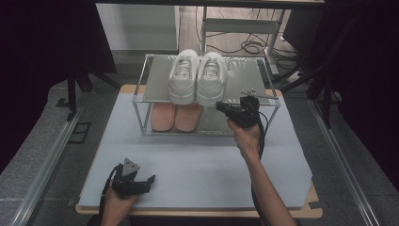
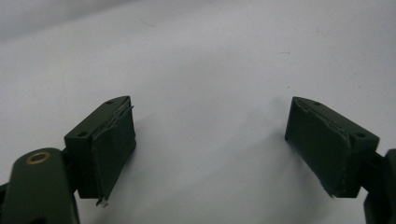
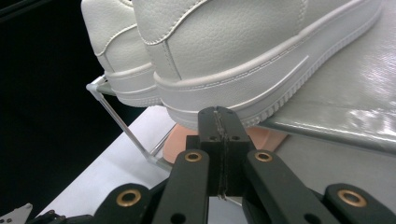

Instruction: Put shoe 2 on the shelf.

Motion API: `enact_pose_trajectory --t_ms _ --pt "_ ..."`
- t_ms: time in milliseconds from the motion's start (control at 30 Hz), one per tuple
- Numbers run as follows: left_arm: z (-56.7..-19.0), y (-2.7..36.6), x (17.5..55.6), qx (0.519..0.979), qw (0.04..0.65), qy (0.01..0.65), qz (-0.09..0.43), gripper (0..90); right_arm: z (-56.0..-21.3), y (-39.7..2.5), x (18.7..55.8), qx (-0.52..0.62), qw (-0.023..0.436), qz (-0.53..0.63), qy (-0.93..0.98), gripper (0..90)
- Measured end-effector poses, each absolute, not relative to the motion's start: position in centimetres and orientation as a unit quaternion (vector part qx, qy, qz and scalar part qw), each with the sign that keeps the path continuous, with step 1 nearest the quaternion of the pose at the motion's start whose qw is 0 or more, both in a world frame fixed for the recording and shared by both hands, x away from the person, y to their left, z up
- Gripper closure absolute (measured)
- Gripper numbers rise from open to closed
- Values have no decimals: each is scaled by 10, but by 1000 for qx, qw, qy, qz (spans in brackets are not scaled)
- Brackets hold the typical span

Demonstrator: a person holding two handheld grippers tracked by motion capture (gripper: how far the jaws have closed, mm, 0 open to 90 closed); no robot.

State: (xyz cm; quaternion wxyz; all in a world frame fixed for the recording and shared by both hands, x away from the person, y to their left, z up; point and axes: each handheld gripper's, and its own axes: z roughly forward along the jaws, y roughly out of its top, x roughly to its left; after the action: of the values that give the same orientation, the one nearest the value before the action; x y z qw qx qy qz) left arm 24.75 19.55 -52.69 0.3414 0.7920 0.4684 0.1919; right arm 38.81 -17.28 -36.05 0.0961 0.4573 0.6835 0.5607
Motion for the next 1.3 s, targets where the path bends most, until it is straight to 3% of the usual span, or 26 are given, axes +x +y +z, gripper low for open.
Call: enact_pose_trajectory --t_ms 133,400,900,1300 --pt "-527 195 247 791 342 469 192 159 -360 -167 392 458 96 557 686 895" --pt "-527 195 247 791 343 469 192 159 -359 -171 389 451 92 554 694 808" --pt "-527 195 247 790 344 470 192 159 -363 -179 364 401 135 527 737 487" --pt "-527 195 247 790 344 470 193 159 -376 -197 345 366 175 489 772 359"
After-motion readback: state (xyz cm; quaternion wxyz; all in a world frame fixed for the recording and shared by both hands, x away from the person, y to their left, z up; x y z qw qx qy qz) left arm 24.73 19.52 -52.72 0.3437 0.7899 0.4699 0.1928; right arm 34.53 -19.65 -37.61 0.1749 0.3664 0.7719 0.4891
